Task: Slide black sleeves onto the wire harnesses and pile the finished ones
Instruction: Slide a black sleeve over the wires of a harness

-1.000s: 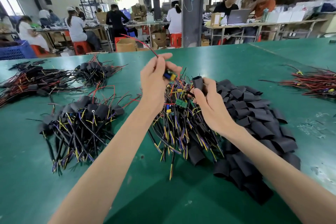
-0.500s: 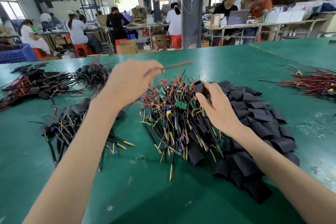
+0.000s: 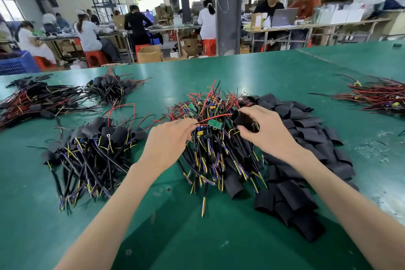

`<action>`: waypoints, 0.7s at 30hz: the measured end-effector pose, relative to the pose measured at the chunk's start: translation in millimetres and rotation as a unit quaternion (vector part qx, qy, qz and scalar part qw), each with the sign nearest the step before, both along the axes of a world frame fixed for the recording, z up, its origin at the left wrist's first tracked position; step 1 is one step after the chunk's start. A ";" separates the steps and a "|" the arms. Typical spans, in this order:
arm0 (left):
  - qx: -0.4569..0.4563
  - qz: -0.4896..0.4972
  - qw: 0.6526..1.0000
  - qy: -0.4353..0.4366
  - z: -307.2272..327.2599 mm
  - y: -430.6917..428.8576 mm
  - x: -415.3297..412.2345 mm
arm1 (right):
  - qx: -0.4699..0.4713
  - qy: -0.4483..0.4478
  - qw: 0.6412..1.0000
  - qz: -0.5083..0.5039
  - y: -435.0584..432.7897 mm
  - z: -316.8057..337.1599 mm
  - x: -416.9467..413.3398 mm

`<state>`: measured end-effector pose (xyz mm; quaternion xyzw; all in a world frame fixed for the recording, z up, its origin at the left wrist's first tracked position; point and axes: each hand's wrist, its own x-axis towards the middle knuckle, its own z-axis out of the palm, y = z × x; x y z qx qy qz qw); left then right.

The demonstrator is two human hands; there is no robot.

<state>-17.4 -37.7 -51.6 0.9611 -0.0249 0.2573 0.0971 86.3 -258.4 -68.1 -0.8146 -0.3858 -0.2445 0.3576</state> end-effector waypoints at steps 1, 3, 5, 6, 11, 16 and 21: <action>-0.001 0.005 1.000 -0.001 -1.6 0.0 0.2 | -0.001 0.006 1.000 0.003 0.0 -0.4 -1.5; 0.000 0.011 1.000 0.003 -3.8 -0.3 0.5 | -0.002 0.012 1.000 0.009 1.0 -0.7 -5.1; 0.006 0.009 1.000 0.005 -6.2 -0.6 0.2 | 0.002 0.015 1.000 0.014 2.0 0.1 -8.4; 0.008 0.009 1.000 0.003 -7.2 -0.9 -0.4 | 0.005 0.015 1.000 0.016 2.2 0.9 -9.8; 0.024 0.021 0.999 -0.006 -10.7 0.5 -0.9 | 0.007 0.009 1.000 0.024 1.7 4.1 -12.9; 0.039 0.008 0.998 -0.057 -12.0 -1.2 -2.7 | 0.008 0.000 0.999 0.033 1.3 4.4 -13.6; 0.035 0.026 0.997 -0.067 -11.9 -2.8 -4.6 | 0.004 -0.016 1.000 0.016 1.8 2.7 -12.8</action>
